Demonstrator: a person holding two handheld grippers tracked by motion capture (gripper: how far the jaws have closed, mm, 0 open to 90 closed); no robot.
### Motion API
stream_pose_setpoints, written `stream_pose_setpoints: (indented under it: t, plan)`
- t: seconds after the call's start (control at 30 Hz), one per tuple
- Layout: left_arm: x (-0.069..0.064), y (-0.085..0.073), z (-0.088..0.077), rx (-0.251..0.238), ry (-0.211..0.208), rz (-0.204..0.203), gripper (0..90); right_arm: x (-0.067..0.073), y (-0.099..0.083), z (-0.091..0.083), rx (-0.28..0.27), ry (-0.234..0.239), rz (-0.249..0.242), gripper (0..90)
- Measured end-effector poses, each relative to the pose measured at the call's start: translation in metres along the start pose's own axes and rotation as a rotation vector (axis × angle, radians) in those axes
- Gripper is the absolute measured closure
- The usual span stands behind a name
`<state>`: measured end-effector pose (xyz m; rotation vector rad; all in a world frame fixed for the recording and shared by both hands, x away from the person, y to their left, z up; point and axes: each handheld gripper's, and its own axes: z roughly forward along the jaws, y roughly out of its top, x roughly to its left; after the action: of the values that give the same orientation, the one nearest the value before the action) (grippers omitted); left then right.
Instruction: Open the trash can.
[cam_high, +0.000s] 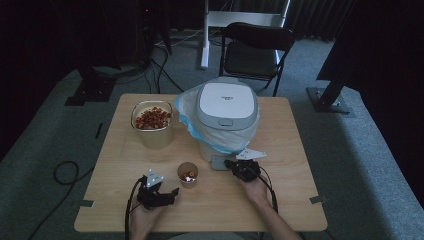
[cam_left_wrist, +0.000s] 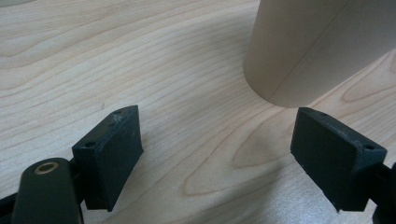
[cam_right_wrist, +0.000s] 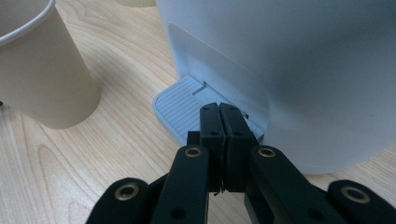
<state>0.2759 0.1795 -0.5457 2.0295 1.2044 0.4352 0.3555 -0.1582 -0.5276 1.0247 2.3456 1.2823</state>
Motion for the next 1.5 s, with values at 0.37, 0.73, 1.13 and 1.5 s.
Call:
stream_pose_setpoints:
  t: [0.37, 0.73, 1.13, 1.5]
  plan:
    - [-0.005, 0.001, 0.002, 0.018, 0.035, 0.041, 16.8, 0.006, -0.003, 0.002, -0.003, -0.027, -0.060, 87.2]
    - [-0.006, 0.001, 0.002, 0.021, 0.040, 0.044, 16.8, 0.002, -0.009, 0.003, -0.036, -0.004, -0.047, 87.7]
    - [-0.006, 0.001, 0.002, 0.022, 0.043, 0.050, 16.8, 0.002, -0.011, 0.003, -0.041, -0.003, -0.075, 87.9]
    - [-0.007, 0.001, 0.003, 0.024, 0.047, 0.055, 16.8, 0.004, -0.013, 0.004, -0.049, -0.012, -0.088, 88.0]
